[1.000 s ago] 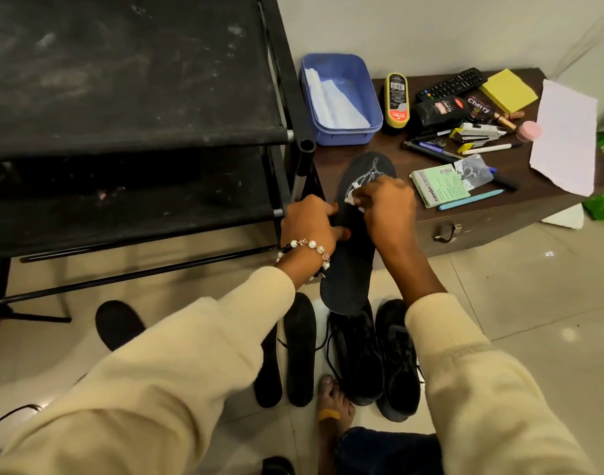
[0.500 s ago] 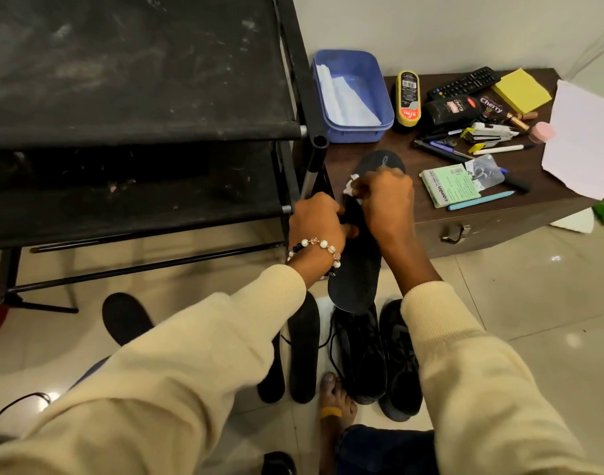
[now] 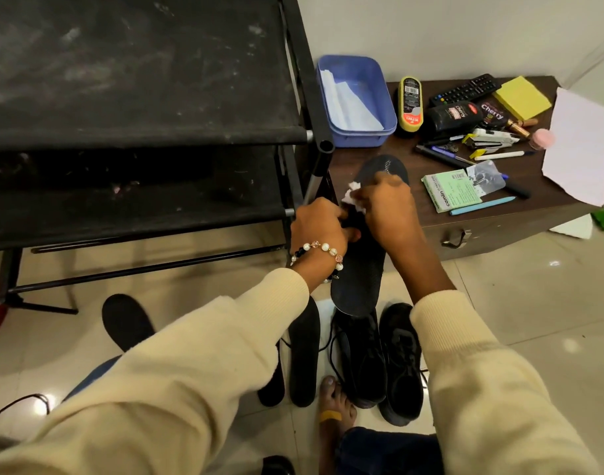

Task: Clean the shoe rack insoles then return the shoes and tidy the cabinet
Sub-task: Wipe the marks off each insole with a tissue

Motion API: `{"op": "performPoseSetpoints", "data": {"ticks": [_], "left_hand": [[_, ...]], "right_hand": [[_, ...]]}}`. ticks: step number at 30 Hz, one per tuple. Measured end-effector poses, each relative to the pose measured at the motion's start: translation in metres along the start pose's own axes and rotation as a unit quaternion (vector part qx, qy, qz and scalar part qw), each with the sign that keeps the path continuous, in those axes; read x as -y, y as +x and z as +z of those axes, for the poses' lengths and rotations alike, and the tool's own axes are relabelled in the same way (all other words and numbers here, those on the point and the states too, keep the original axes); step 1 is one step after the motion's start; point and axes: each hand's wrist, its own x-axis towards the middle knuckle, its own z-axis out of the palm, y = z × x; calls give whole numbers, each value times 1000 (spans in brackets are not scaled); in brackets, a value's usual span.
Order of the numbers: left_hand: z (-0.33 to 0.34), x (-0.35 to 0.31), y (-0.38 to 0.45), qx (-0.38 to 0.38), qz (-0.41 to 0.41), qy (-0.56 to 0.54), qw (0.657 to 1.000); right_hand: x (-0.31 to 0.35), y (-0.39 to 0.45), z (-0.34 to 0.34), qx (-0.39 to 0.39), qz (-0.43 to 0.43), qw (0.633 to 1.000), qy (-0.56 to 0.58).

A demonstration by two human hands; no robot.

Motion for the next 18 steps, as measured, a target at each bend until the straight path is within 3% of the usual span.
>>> {"op": "performPoseSetpoints", "data": {"ticks": [5,11,18], "left_hand": [[-1,-1,0,2,-8,4,1000],[-3,-3,-1,-2,-18,10,1000],[0,-4,-4,60,-64,44,995]], "right_hand": [[3,9,0,-30,13,999,-3],[-2,-14,-10,37,-82,995,35],[-25,-27,-13,5,49,998,32]]}}
